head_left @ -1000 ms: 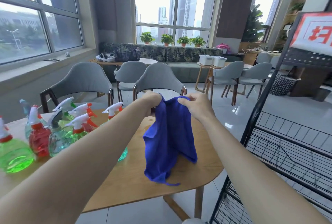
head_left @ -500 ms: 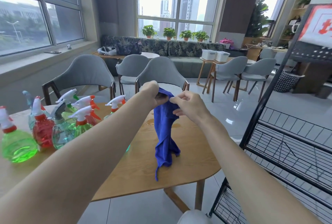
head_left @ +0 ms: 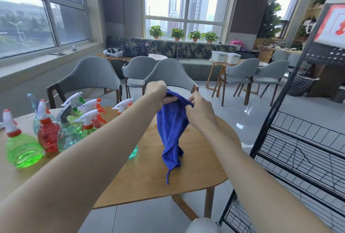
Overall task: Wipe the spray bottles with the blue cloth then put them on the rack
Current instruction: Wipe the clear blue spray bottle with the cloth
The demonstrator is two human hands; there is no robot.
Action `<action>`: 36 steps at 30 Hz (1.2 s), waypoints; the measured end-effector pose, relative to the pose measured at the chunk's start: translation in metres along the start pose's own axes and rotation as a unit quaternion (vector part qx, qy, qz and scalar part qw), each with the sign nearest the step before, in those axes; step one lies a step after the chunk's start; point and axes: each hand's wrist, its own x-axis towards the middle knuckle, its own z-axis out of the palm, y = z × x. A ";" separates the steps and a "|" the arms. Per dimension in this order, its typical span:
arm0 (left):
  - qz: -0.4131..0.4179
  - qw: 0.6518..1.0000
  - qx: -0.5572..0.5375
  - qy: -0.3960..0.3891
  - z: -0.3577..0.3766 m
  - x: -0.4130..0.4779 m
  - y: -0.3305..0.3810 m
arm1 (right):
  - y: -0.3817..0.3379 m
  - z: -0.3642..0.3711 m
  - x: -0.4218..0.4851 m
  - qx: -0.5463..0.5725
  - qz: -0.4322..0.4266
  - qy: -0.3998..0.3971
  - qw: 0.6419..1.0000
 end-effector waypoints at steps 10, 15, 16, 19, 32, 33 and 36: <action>0.195 0.917 0.340 0.078 -0.031 0.002 0.010 | -0.013 -0.007 0.009 -0.089 -0.068 0.036 0.993; 0.220 0.914 0.327 0.094 -0.039 0.008 0.017 | -0.026 -0.009 0.022 -0.082 -0.040 0.056 0.994; 0.217 0.922 0.306 0.093 -0.039 0.009 0.020 | -0.027 -0.009 0.025 -0.072 -0.038 0.057 0.995; 0.205 0.943 0.241 0.101 -0.042 0.015 0.025 | -0.028 -0.010 0.037 0.003 0.003 0.047 0.999; 0.246 0.936 0.237 0.086 -0.034 0.053 0.024 | 0.003 0.016 0.093 0.114 -0.038 0.103 0.987; 0.249 0.936 0.235 0.085 -0.034 0.052 0.024 | 0.004 0.017 0.093 0.116 -0.036 0.103 0.987; 0.253 0.930 0.255 0.080 -0.033 0.054 0.015 | 0.011 0.017 0.088 0.110 -0.007 0.093 0.990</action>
